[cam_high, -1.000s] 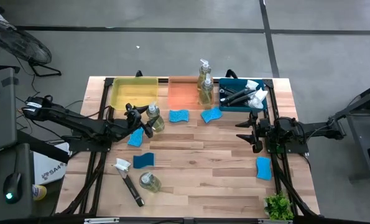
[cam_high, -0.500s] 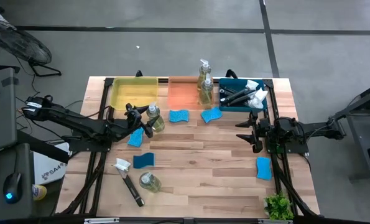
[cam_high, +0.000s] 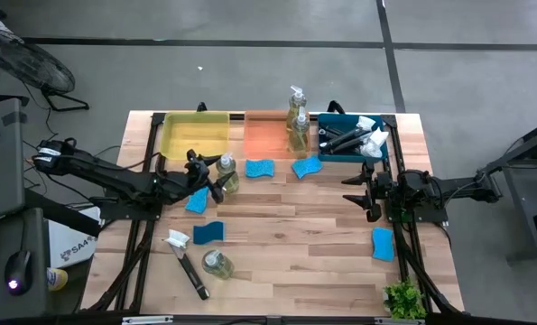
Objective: Pick & Place Kitchen Sink Supplies
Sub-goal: Put the transparent soap dispenser into the orange bin
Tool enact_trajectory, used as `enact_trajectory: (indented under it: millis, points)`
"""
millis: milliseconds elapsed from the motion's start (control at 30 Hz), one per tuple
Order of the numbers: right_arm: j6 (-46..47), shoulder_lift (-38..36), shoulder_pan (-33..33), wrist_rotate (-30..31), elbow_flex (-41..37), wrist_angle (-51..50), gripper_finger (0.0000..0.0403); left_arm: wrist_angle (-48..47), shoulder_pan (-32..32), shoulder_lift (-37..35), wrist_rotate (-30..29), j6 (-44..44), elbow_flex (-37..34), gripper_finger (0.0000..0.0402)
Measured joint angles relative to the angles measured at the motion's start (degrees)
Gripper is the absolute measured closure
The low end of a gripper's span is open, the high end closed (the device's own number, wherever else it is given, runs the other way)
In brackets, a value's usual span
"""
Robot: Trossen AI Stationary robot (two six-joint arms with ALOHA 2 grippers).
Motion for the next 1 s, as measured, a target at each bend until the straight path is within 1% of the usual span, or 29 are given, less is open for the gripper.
enact_trajectory:
  millis: [200,367,533,633,700,800,1000]
  points:
    - [0.0,0.0,0.0,0.0,0.0,0.0,0.0192,-2.9,0.0,0.0,1.4,2.0,3.6,0.0117]
    - [0.0,0.0,0.0,0.0,0.0,0.0,0.0192,-6.4,0.0,0.0,5.2,2.2,7.0,0.0117]
    - [0.0,0.0,0.0,0.0,0.0,0.0,0.0192,-8.0,0.4,0.0,9.1,4.7,9.6,0.0117]
    - [0.0,0.0,0.0,0.0,0.0,0.0,0.0192,-9.1,2.0,0.0,12.5,4.3,11.1,0.0117]
    - [0.0,0.0,0.0,0.0,0.0,0.0,0.0192,-10.9,3.3,0.0,13.4,4.1,12.1,0.0117]
    - [0.0,0.0,0.0,0.0,0.0,0.0,0.0192,-12.7,5.4,0.0,13.7,3.9,13.7,0.0117]
    - [0.0,0.0,0.0,0.0,0.0,0.0,0.0192,-12.5,10.5,1.1,14.5,3.9,16.9,0.0117]
